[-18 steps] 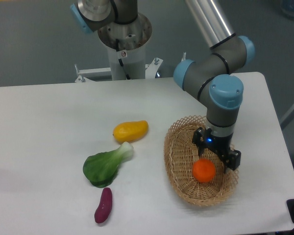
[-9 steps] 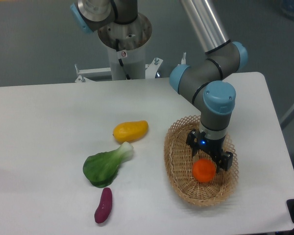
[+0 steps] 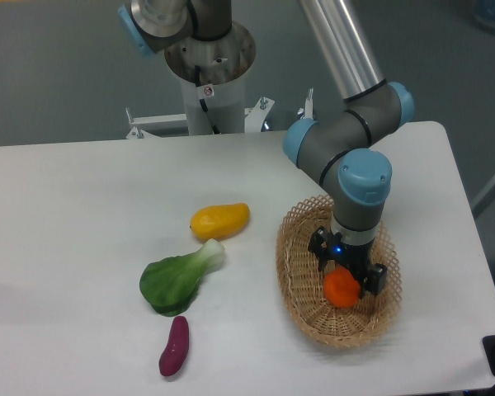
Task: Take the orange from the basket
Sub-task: 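Lower the open gripper down around the orange, then close the gripper fingers on the orange, then lift the held orange up out of the basket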
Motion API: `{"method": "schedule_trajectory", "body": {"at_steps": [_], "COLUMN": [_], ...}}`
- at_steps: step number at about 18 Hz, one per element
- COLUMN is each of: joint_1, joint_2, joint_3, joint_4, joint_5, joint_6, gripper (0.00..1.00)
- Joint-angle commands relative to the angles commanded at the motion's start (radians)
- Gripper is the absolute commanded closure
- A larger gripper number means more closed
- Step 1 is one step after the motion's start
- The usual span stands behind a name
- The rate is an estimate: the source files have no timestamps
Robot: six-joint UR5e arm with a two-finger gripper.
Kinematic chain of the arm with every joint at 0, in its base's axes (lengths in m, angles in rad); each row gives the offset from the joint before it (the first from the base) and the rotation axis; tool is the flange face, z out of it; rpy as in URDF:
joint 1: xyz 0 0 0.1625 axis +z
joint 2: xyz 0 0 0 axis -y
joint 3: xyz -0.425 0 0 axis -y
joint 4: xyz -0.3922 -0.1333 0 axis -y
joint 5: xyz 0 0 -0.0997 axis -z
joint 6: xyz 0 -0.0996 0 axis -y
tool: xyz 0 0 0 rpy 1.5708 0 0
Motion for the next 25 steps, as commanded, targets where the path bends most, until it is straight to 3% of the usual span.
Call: {"method": "schedule_trajectory", "body": {"at_steps": [2,5,7,12,16,25], "joint_1": [0.000,0.002,0.003,0.009,0.017,0.014], "joint_2": [0.000,0.000,0.000,0.018,0.080,0.247], "joint_3": [0.005,0.009,0.015,0.040,0.051,0.054], "joint_4": [0.003,0.014,0.014,0.012,0.008,0.005], "joint_5": [0.000,0.000,0.000,-0.011,-0.102,-0.282], "joint_6": [0.000,0.000,0.000,-0.005,-0.067,-0.440], "gripper": [0.01,0.28,0.36,0.41,0.42,0.42]}}
